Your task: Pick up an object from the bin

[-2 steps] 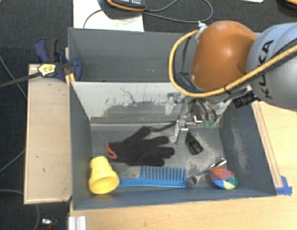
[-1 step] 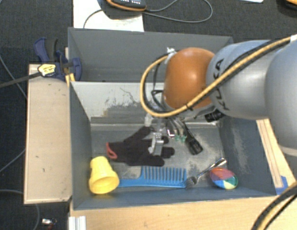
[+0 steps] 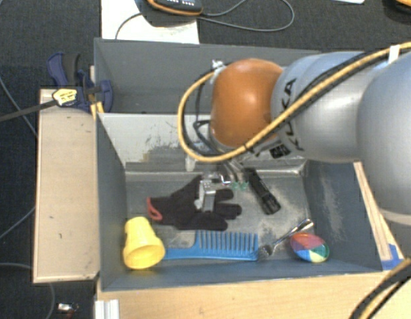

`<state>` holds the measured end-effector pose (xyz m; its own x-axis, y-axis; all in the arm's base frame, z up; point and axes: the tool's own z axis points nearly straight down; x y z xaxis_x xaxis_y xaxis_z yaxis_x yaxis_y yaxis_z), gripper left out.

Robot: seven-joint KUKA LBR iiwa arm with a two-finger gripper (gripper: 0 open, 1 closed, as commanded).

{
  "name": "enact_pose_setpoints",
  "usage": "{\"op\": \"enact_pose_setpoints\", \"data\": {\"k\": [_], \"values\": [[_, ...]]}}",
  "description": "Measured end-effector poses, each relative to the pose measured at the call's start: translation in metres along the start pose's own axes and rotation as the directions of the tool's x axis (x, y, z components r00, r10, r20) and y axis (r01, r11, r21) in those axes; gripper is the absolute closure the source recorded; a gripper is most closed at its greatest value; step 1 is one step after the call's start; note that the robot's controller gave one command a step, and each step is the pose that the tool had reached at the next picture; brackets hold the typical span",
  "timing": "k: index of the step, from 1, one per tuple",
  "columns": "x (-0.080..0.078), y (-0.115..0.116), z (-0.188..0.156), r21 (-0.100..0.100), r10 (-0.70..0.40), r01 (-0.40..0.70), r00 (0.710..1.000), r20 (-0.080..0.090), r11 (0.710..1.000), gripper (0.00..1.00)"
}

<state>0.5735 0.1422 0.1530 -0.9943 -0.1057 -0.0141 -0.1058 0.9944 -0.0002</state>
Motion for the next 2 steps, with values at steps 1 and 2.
{"op": "enact_pose_setpoints", "data": {"k": [1,2], "values": [[-0.005,-0.017,0.038,0.001,0.375,-0.375,0.927,-0.004,0.927,0.00],[-0.002,-0.005,0.077,-0.004,0.220,-0.220,0.975,0.008,0.975,0.00]]}}
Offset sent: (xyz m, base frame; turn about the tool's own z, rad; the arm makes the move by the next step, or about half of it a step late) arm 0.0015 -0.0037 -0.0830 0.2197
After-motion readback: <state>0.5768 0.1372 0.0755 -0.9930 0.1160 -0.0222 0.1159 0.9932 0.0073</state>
